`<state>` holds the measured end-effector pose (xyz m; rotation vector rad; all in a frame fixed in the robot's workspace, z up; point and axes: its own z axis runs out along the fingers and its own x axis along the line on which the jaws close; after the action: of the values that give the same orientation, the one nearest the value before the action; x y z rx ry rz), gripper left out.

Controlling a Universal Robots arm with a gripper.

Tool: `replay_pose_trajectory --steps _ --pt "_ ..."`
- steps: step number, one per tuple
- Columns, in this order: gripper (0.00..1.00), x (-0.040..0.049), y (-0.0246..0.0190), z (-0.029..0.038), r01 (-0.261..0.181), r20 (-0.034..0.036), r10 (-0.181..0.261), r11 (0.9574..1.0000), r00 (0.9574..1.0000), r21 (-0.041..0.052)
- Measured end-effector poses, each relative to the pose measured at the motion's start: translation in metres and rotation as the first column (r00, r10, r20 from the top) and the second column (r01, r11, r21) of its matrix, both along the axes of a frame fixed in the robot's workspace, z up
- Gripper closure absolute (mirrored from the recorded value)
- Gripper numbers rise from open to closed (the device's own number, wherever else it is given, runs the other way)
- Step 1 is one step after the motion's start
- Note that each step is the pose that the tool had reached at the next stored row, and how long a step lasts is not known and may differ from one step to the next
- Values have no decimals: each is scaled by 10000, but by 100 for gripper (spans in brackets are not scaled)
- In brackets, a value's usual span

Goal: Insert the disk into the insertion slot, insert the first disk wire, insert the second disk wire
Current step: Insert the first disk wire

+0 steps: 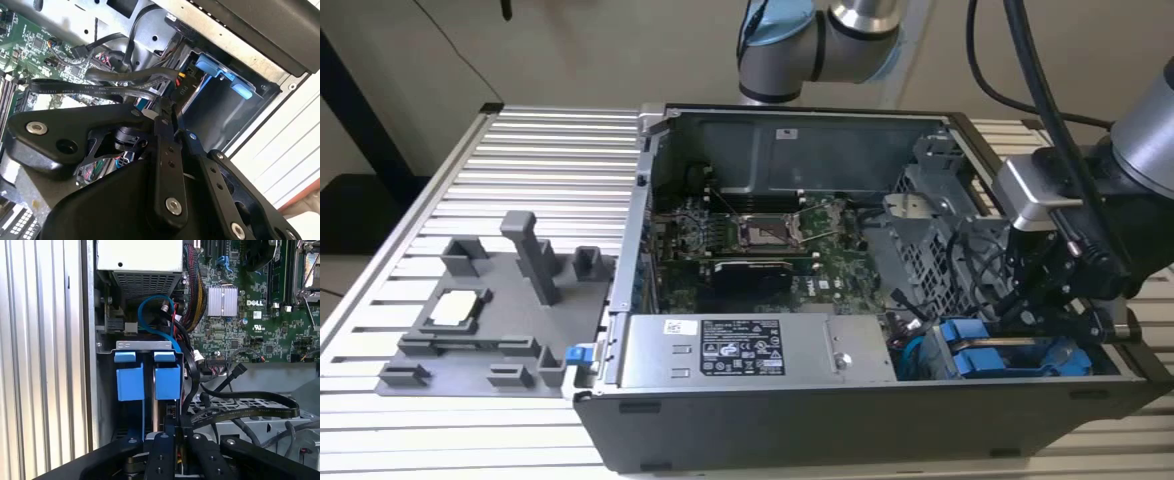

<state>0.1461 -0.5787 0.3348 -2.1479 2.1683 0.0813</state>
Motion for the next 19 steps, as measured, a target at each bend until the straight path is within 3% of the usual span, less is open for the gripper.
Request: replay_pose_trajectory --steps 2,3,4,9,19 --pt "82 -1 -1 -2 -1 -8 1 10000 10000 -2" --pt "76 -2 -1 1 1 -8 -1 10000 10000 -8" --pt "76 -3 -2 12 3 -8 -3 10000 10000 -13" --pt "76 -3 -2 137 3 -8 -3 10000 10000 -15" --pt "76 -5 -2 195 3 -6 -3 10000 10000 -19"
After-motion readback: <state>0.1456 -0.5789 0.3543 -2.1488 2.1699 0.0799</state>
